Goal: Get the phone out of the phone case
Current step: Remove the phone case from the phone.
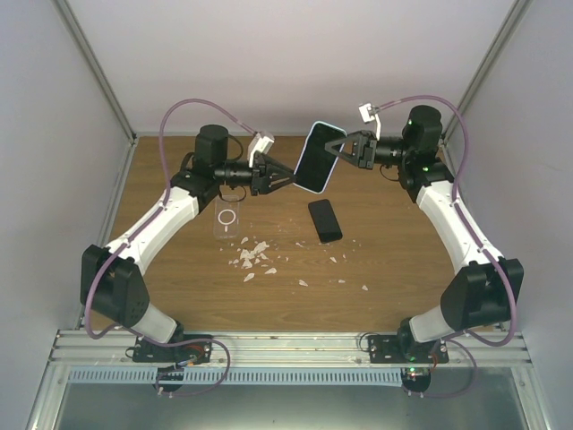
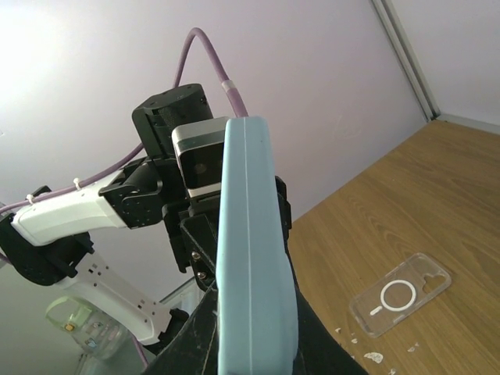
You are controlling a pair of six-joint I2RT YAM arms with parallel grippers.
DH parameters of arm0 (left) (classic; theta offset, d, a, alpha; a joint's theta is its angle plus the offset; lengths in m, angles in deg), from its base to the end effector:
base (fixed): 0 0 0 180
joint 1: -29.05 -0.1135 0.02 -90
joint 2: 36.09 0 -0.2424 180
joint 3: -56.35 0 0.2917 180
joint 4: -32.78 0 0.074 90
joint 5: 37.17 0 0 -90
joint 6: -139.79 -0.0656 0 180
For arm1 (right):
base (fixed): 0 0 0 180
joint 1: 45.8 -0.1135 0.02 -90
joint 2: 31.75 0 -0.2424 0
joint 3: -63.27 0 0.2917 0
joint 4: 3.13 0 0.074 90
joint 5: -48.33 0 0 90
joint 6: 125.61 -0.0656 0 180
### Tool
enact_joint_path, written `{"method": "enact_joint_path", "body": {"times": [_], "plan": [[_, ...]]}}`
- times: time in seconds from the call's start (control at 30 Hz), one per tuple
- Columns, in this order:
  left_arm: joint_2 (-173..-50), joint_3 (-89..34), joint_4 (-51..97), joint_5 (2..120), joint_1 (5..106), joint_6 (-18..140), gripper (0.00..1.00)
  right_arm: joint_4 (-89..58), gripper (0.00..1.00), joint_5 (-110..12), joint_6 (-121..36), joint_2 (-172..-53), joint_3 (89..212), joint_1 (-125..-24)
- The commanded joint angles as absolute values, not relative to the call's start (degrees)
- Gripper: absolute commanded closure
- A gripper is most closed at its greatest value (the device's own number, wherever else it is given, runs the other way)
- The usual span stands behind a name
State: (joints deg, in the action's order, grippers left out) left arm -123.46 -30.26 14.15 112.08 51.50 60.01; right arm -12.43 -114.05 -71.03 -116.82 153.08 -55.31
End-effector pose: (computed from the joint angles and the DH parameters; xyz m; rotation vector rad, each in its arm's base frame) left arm 0.3500 -0.2056 0.3161 0.9233 1.7328 -1.3566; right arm 0.3678 0.1250 0.3716 -0.6700 1.7376 1.5878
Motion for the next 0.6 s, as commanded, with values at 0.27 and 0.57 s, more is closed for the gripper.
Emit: {"method": "enact_joint_path", "body": {"times": [0.27, 0.57], "plan": [[-123.6, -29.34, 14.05, 105.86, 49.98, 57.94, 0.74, 8.65, 0.99, -121.58, -87.36, -114.07, 149.55, -55.28], [-124.31, -26.2, 19.24, 109.87, 47.27, 62.95, 0.76, 35.35, 1.0, -123.85, -109.51, -113.93, 144.95, -55.26]]}}
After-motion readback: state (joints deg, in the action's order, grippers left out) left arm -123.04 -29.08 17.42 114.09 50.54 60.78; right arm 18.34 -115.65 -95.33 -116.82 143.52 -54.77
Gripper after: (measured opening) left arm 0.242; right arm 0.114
